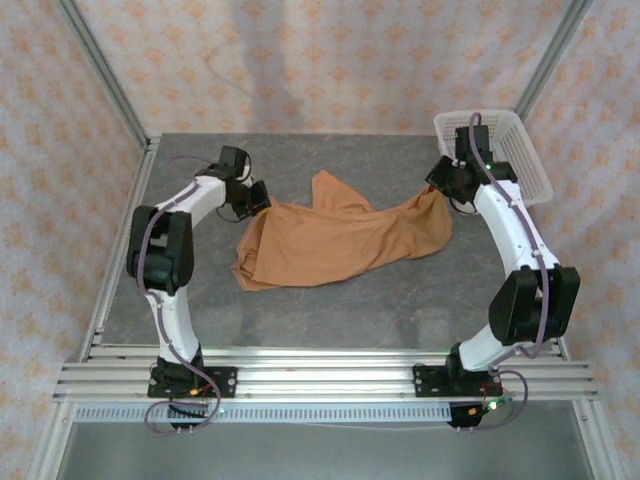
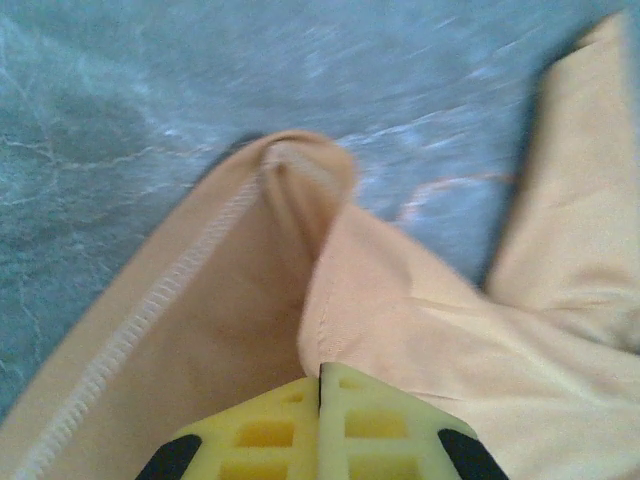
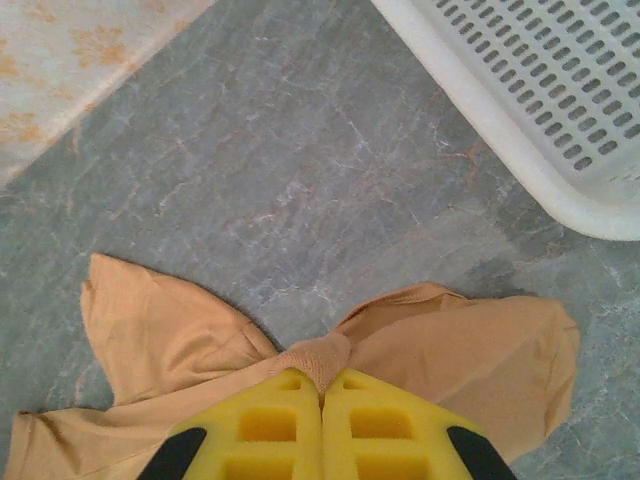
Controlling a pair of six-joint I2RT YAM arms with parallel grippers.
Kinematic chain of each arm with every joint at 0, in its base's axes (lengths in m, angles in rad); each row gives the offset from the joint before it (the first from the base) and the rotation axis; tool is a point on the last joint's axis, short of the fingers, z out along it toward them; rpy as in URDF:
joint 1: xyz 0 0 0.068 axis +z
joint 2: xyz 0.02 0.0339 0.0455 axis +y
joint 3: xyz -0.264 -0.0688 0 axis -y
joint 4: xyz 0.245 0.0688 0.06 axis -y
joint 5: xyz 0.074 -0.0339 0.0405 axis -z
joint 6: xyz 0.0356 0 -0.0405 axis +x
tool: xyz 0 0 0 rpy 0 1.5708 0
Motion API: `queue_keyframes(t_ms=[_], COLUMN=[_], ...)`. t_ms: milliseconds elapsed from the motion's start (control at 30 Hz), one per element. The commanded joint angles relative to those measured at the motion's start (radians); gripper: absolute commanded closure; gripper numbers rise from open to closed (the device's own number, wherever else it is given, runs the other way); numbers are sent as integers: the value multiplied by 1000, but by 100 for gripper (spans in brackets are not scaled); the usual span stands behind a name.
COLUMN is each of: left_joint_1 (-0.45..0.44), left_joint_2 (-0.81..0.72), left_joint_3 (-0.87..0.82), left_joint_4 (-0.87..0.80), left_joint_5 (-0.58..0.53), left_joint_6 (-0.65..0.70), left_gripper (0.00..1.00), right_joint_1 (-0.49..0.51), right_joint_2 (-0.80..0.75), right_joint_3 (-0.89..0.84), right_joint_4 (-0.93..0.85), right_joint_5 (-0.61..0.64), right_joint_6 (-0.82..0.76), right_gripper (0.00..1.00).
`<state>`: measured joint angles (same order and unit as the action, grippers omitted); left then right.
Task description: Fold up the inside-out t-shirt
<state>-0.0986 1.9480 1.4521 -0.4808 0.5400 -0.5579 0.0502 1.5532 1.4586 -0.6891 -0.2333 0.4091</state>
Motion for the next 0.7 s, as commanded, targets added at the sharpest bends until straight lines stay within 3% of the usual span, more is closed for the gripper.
queue_keyframes(t_ms=[0,333,667], left_joint_1=[42,109,324], left_joint_2=[-191,-374,-528], left_joint_3=[34,228,523], left_joint_4=[71,20,-52], left_joint_5=[72,141,194], left_joint_6=[-115,-208,-307], left_gripper=[100,100,100], right_joint_1=[7,11,16], right_joint_2=[-82,-108,-152], right_joint_3=[87,312,695], right_joint_4=[45,67,-37], right_joint_5=[-6,-119,-168], right_joint_6=[23,135,101], right_gripper=[100,100,100])
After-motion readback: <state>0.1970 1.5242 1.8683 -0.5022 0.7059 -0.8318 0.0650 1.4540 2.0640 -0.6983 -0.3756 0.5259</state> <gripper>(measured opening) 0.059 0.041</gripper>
